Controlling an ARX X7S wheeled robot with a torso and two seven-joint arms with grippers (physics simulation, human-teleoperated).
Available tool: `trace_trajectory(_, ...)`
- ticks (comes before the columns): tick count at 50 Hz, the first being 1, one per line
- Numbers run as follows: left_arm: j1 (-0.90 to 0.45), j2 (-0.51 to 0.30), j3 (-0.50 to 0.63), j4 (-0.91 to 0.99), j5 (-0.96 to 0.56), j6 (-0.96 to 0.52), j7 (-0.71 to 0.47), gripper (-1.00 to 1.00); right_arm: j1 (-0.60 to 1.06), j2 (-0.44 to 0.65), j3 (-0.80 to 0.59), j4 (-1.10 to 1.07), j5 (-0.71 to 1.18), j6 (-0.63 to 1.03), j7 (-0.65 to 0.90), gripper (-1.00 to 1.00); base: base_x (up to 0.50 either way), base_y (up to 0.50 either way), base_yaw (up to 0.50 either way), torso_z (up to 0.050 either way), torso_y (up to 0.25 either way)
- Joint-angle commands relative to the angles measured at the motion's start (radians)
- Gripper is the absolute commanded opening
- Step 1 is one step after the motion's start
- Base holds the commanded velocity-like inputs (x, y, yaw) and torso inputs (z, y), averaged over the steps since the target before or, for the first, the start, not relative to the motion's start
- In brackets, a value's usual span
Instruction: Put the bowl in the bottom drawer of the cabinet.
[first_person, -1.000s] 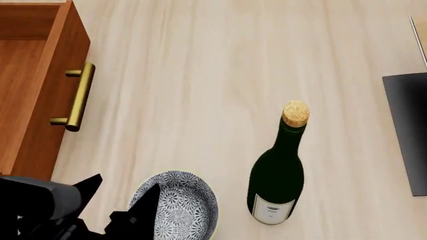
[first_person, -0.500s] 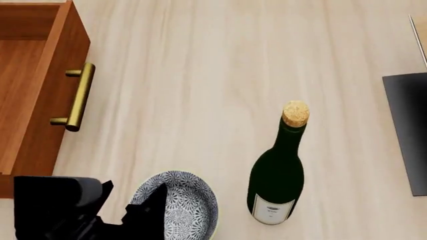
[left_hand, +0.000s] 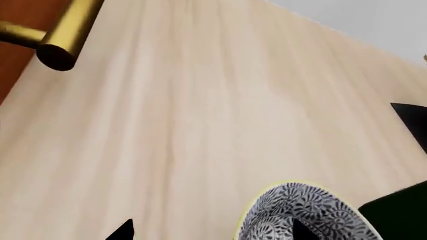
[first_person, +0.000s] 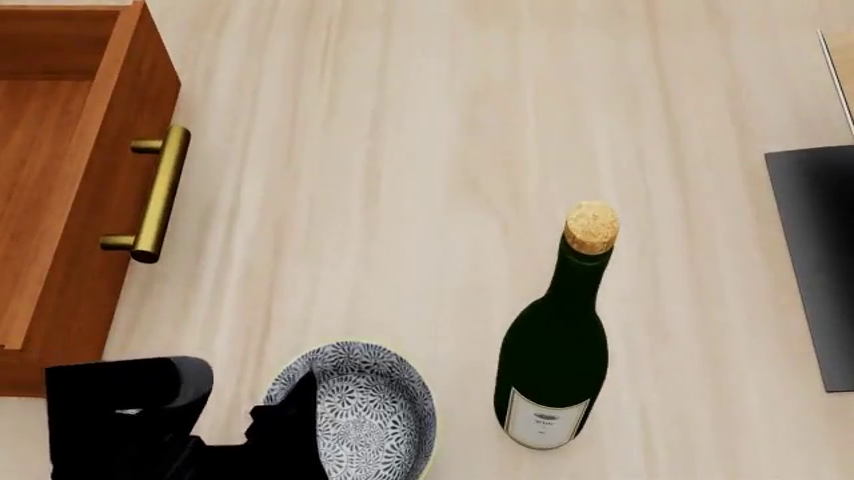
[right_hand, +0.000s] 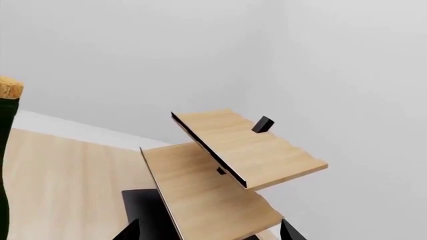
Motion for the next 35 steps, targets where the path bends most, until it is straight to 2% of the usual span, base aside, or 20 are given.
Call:
trace_trajectory(1,0.006,0.03,0.002,-0.083,-0.003,0.009,0.026,1.0,0.001,0.004,0.001,-0.008,0.004,0.01,-0.007,1.0,0.0,0.0,0.0,0.0,0.0)
trace_trajectory(20,0.015,0.052,0.027,-0.116,-0.002,-0.004,0.045,1.0,-0.032,-0.009,0.006,-0.004,0.004,-0.028,-0.003,1.0,0.0,0.0,0.0,0.0,0.0)
trace_trajectory(35,0.019,0.073,0.047,-0.136,0.002,-0.012,0.059,1.0,-0.037,-0.105,0.034,0.002,-0.018,-0.074,-0.087,1.0,0.0,0.0,0.0,0.0,-0.001)
